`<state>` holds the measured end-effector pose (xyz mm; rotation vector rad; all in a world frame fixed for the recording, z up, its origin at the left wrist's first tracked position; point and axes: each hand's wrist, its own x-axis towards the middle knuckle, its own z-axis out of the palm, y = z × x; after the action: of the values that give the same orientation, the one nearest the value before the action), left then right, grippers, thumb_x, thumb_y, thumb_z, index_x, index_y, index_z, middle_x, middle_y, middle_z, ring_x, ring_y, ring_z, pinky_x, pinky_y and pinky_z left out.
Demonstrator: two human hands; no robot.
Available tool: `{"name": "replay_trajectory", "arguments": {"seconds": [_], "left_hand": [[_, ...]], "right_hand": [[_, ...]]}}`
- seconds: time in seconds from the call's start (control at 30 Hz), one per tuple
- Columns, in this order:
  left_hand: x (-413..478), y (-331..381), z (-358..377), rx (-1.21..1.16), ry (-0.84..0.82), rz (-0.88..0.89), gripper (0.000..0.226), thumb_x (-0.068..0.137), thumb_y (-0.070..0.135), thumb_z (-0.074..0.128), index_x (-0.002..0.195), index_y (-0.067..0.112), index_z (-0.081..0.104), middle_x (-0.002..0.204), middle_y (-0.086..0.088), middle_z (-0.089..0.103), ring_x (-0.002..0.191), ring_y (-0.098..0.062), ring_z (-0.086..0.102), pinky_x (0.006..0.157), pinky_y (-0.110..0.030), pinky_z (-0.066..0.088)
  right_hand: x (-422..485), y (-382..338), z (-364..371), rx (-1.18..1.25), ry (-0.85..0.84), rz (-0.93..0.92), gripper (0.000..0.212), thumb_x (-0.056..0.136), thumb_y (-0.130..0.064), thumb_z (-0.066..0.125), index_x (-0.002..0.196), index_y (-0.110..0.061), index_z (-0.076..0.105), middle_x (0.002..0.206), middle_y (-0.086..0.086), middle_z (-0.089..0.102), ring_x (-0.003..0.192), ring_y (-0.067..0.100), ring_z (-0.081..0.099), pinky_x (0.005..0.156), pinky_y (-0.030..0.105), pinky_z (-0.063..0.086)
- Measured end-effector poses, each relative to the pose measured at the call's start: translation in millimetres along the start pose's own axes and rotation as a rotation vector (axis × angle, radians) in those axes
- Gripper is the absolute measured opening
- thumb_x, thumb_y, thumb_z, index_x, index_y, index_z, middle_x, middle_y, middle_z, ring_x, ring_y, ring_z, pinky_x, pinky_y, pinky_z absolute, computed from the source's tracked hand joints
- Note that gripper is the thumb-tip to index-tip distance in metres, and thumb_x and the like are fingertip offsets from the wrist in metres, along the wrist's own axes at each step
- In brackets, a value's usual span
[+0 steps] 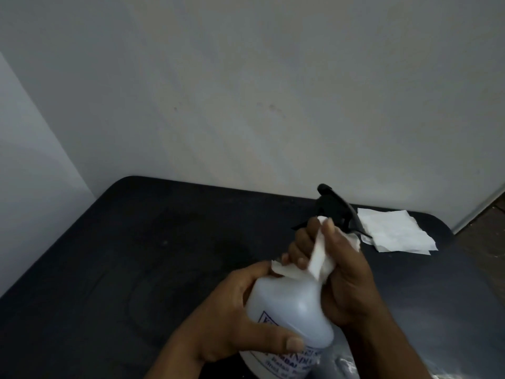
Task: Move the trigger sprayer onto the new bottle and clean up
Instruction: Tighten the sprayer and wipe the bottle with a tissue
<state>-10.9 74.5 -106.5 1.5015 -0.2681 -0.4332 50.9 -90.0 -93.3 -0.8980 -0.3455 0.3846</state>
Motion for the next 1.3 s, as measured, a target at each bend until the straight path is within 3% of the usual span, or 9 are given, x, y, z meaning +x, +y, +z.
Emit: {"name": "replay_trajectory", "arguments": {"seconds": [0.1, 0.2, 0.37, 0.47, 0.63, 0.8, 0.9, 1.03, 1.3], "left_hand": [[1, -4, 5, 0.263, 0.242, 0.016, 0.069, 0.055, 0.045, 0.092, 0.116, 0.045, 0.061, 0.111, 0.013, 0.073, 0.100, -0.005, 0.070, 0.082, -0.024, 0.058], [7, -11, 16, 0.758, 0.556, 0.045, 0.082, 0.045, 0.070, 0.076, 0.119, 0.039, 0.057, 0.113, 0.021, 0.061, 0.105, 0.003, 0.056, 0.087, -0.014, 0.046], [9, -17, 10, 0.807, 0.647, 0.138, 0.076, 0.048, 0.065, 0.074, 0.116, 0.035, 0.056, 0.110, 0.019, 0.056, 0.103, -0.005, 0.054, 0.084, -0.021, 0.048], [5, -17, 5, 0.836, 0.666, 0.180, 0.076, 0.050, 0.064, 0.076, 0.117, 0.036, 0.056, 0.111, 0.019, 0.054, 0.101, -0.005, 0.056, 0.081, -0.022, 0.049], [9, -22, 17, 0.900, 0.569, 0.153, 0.081, 0.056, 0.065, 0.071, 0.130, 0.046, 0.042, 0.114, 0.025, 0.038, 0.109, 0.000, 0.044, 0.083, -0.011, 0.039], [7, -21, 11, 0.850, 0.607, 0.193, 0.080, 0.052, 0.063, 0.078, 0.124, 0.044, 0.050, 0.114, 0.022, 0.048, 0.104, -0.001, 0.053, 0.082, -0.017, 0.048], [6, -19, 10, 0.849, 0.608, 0.212, 0.076, 0.051, 0.063, 0.080, 0.119, 0.044, 0.051, 0.111, 0.023, 0.050, 0.100, 0.003, 0.053, 0.077, -0.007, 0.045], [8, -20, 12, 0.817, 0.605, 0.229, 0.075, 0.051, 0.060, 0.082, 0.117, 0.045, 0.051, 0.110, 0.022, 0.051, 0.101, 0.005, 0.053, 0.078, -0.001, 0.041], [10, -26, 14, 0.943, 0.637, 0.138, 0.085, 0.055, 0.070, 0.063, 0.131, 0.043, 0.040, 0.119, 0.017, 0.043, 0.109, -0.004, 0.045, 0.085, -0.022, 0.045]], "right_hand": [[3, 7, 4, -0.387, 0.418, 0.017, 0.048, 0.067, -0.065, 0.073, 0.074, -0.018, 0.075, 0.073, 0.003, 0.076, 0.076, 0.019, 0.072, 0.083, 0.037, 0.056], [7, 20, 12, -0.613, 0.633, -0.027, 0.040, 0.089, -0.055, 0.054, 0.077, -0.021, 0.071, 0.072, -0.007, 0.075, 0.076, -0.003, 0.069, 0.075, 0.018, 0.053], [7, 25, 9, -0.580, 0.445, -0.155, 0.035, 0.098, -0.038, 0.047, 0.075, -0.032, 0.073, 0.074, -0.015, 0.073, 0.074, -0.008, 0.067, 0.067, 0.009, 0.050], [9, 21, 1, -0.409, 0.332, -0.105, 0.025, 0.085, -0.049, 0.059, 0.082, -0.032, 0.078, 0.087, -0.002, 0.078, 0.090, 0.010, 0.073, 0.080, 0.024, 0.056], [9, 26, 2, -0.398, 0.437, -0.102, 0.044, 0.061, -0.058, 0.079, 0.071, -0.016, 0.077, 0.074, 0.009, 0.076, 0.078, 0.025, 0.075, 0.078, 0.046, 0.059], [8, 22, -10, -0.462, 0.388, -0.062, 0.045, 0.067, -0.070, 0.066, 0.070, -0.026, 0.074, 0.066, -0.002, 0.072, 0.071, 0.012, 0.071, 0.068, 0.038, 0.055], [7, 16, -19, -0.440, 0.349, -0.049, 0.063, 0.058, -0.074, 0.074, 0.086, -0.018, 0.076, 0.087, 0.017, 0.074, 0.092, 0.032, 0.071, 0.082, 0.052, 0.057], [9, 19, -18, -0.405, 0.293, -0.133, 0.027, 0.065, -0.047, 0.081, 0.074, -0.022, 0.076, 0.073, -0.001, 0.074, 0.074, 0.012, 0.071, 0.066, 0.026, 0.057], [7, 32, 0, -0.562, 0.448, -0.090, 0.032, 0.065, -0.050, 0.083, 0.078, -0.021, 0.078, 0.078, 0.003, 0.078, 0.079, 0.015, 0.075, 0.077, 0.040, 0.058]]}}
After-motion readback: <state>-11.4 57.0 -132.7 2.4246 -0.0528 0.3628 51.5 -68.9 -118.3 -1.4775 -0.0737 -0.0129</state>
